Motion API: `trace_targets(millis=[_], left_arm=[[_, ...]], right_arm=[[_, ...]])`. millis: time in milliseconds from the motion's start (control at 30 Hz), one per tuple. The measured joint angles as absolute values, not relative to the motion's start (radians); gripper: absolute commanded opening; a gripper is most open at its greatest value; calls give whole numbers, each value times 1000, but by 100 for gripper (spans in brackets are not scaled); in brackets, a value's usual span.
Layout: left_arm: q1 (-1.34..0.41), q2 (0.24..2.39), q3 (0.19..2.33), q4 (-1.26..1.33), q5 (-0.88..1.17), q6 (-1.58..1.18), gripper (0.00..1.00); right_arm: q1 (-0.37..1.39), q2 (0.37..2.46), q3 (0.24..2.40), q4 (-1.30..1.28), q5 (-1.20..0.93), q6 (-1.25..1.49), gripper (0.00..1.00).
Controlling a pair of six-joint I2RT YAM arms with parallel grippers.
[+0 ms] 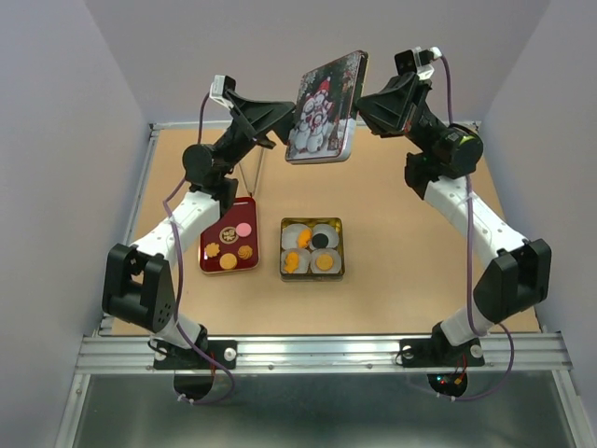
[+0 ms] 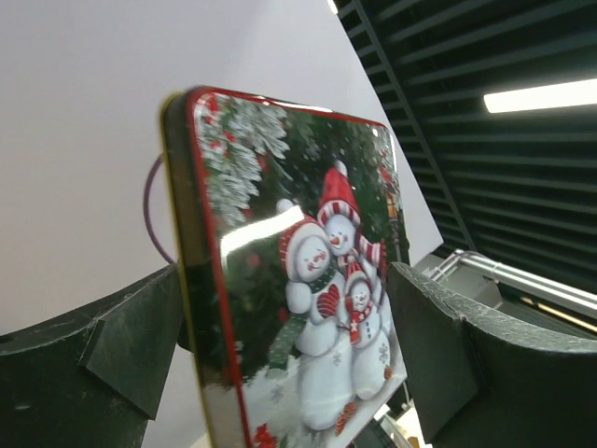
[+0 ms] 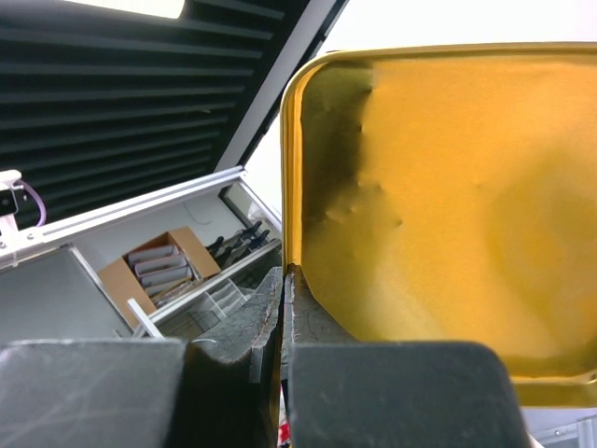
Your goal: Pack the cookies
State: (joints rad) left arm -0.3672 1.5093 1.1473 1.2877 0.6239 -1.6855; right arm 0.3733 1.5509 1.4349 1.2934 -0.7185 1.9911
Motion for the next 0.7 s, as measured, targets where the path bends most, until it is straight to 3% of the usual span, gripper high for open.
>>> trace_targets(millis=[100,233,333,500,633,667,700], left_arm=[[-380,1510,1155,1290,639,-1692,95],[-390,1513,1155,1288,655,-1703,76],[-393,1515,1158,1284,662,-1710,56],[-385,1516,1168,1288,648,-1745,35],[-377,1510,1173,1310,621,-1766,26],[-377,1510,1173,1312,615,-1767,22],[-377,1508,1173,1312,613,-1758,19]], right_arm=[[373,1564,1435,1293,-713,1993,0],[373,1574,1435,1293,-706,1995,1],[373,1574,1432,1296,-696,1996,1],[367,1573,1402,1320,-669,2008,1],[353,1573,1355,1336,-633,2017,26],[353,1573,1335,1337,-619,2018,48],[353,1572,1318,1334,-615,2014,56]])
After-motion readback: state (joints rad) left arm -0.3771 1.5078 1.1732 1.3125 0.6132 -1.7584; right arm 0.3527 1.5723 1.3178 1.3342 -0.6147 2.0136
